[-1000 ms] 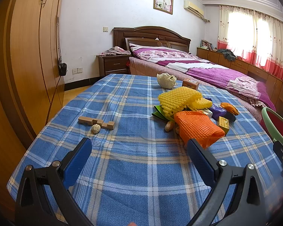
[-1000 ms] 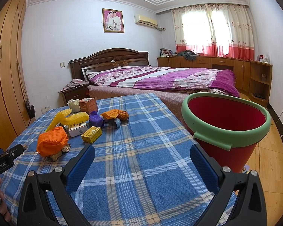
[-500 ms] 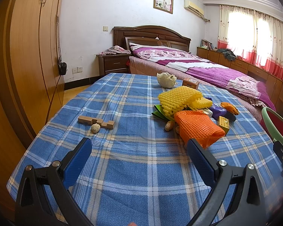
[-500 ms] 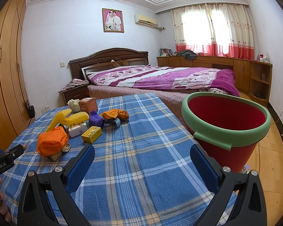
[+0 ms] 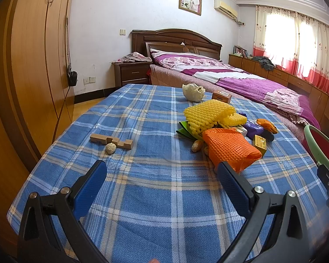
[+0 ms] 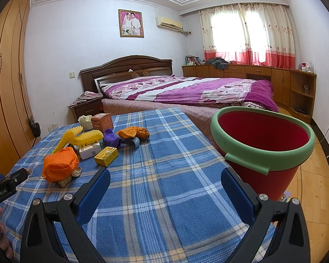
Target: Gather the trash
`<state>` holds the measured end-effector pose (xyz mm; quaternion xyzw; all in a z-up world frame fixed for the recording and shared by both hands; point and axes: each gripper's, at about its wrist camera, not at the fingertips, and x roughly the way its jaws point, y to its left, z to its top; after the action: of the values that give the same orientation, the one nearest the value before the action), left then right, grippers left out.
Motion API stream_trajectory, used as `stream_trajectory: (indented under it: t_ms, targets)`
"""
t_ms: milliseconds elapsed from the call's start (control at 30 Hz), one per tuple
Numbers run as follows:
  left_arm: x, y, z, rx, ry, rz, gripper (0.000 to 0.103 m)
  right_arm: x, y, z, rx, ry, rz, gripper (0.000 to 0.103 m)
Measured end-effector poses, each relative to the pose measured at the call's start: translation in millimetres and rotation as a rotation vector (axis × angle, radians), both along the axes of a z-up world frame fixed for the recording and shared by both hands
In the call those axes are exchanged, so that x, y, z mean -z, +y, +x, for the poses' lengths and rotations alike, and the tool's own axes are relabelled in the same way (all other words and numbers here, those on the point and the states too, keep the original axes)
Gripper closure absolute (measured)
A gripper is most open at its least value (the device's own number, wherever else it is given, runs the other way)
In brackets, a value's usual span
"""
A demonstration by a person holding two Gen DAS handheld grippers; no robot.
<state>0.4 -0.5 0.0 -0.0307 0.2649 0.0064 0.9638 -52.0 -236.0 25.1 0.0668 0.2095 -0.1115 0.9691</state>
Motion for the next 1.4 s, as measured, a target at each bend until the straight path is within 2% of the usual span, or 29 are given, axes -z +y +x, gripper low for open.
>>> stream_trajectory:
  t_ms: [1033,1167,1400]
  targets:
    - [0.0,0.2,0.7,-0.002,0.009,-0.005,0.003,-0.8,-1.6,-0.5,0.001,0.003,0.004,0.000]
    - [7.5,-0.3,2.7,0.021,0.025,-0.021,0.003,-0.8,-3.8,-0.4,0.006,0.009,0.021,0.000]
    - [3.2,12.4,9.2,0.006,0.066,-0.024,0.003,-2.1,-8.8,14.8,-0.001,0.086,0.058,0.000]
